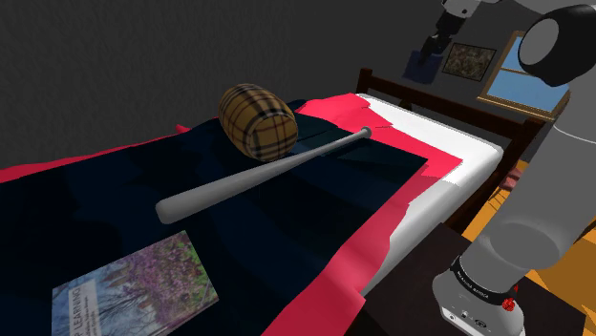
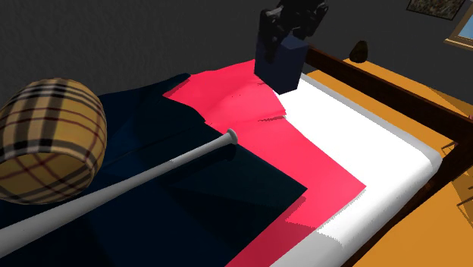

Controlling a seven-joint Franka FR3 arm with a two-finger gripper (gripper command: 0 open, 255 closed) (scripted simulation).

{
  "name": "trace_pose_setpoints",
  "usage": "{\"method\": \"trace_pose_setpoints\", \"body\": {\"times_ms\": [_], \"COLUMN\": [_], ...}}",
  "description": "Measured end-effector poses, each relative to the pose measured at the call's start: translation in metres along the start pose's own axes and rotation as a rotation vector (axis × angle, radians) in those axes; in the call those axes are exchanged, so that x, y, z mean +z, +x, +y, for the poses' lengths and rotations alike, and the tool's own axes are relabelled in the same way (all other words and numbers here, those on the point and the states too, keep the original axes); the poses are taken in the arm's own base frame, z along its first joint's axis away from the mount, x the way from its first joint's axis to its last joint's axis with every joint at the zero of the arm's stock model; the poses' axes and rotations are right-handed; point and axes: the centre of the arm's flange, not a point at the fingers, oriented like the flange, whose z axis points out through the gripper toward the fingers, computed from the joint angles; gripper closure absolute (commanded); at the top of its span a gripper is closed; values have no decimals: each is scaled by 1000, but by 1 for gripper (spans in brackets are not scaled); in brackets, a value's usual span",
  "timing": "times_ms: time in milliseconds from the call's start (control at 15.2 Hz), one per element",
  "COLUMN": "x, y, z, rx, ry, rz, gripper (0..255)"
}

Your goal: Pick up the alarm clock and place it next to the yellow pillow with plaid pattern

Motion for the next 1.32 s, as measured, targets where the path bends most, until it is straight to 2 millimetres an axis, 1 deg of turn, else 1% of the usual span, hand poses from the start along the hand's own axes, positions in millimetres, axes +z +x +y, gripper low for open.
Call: {"method": "trace_pose_setpoints", "body": {"times_ms": [198,396,462,660,726,792,1056,1188,1320], "x": [6,13,16,23,24,29,31,40,44], "y": [29,50,59,83,95,101,135,152,168], "z": [-29,-59,-67,-99,-108,-120,-158,-179,-196], "rx": [0,0,1,0,1,0,0,0,1], "ry": [0,0,-1,-1,-2,0,-1,-1,-1], "rz": [0,0,0,0,0,-1,0,0,0], "gripper": [255,255,255,255,255,255,255,255,255]}}
